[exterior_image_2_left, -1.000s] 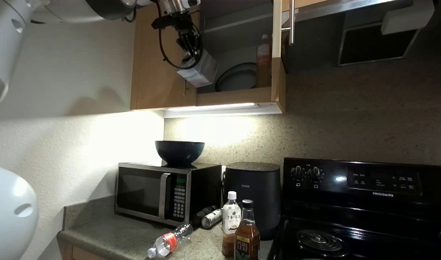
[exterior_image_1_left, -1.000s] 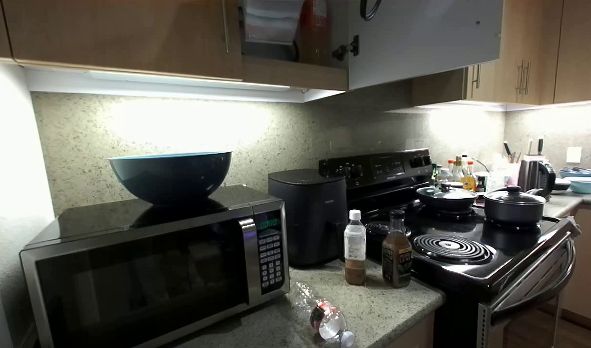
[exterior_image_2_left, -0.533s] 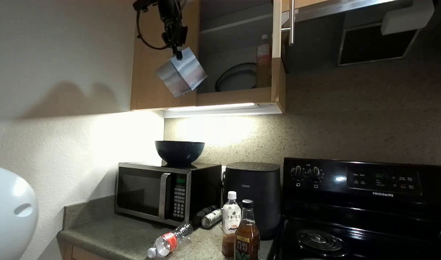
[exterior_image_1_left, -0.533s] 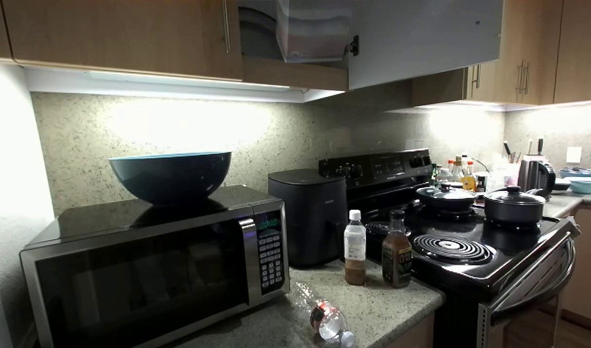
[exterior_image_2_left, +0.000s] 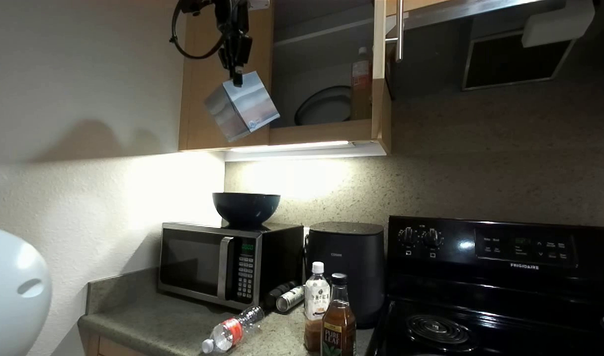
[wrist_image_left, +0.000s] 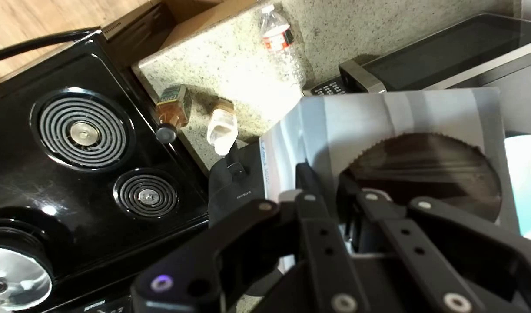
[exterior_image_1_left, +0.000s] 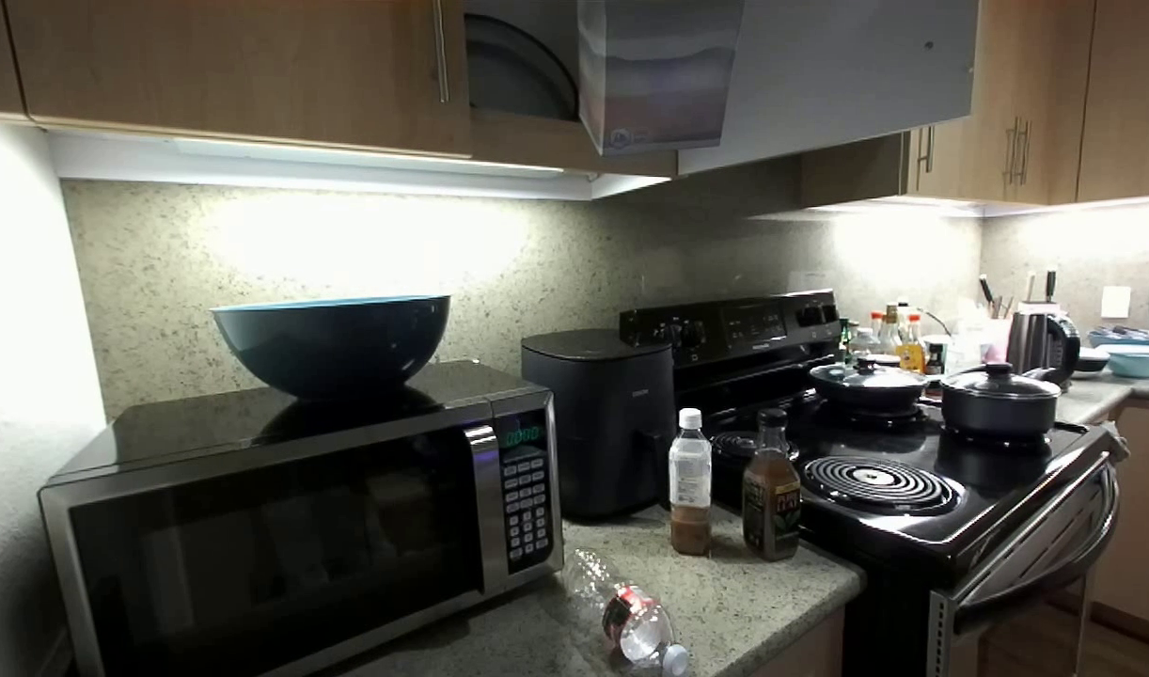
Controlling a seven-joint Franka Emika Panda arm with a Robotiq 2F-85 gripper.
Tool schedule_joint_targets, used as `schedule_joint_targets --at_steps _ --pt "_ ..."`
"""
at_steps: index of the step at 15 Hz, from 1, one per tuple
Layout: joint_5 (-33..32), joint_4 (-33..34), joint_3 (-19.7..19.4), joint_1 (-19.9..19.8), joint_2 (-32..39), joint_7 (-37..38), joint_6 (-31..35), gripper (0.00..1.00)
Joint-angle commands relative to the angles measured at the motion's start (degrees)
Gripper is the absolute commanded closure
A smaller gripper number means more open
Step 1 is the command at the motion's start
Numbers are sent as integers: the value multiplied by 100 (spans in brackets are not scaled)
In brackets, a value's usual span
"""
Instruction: Pick up the box from the cabinet and put it on the counter
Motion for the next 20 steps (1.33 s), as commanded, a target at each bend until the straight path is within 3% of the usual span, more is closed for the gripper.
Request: schedule_joint_targets --at_steps 1,2,3,7,11,14,15,16,20 --pt "0 8 2 4 0 0 0 86" --pt "0 10 2 3 0 0 0 86" --pt "83 -119 -26 -13 -3 -19 20 94" --pt "562 -1273 -247 -101 -214 -46 618 94" --pt "357 -2430 -371 -67 -314 -67 1411 94" --pt "304 -3157 -485 -81 -362 -115 1654 93" --pt "294 -3260 -227 -389 -334 -108 1639 93" --pt "352 -2688 -173 -378 -30 -27 1412 87" --pt "347 -2978 -113 -527 -62 -33 1455 87"
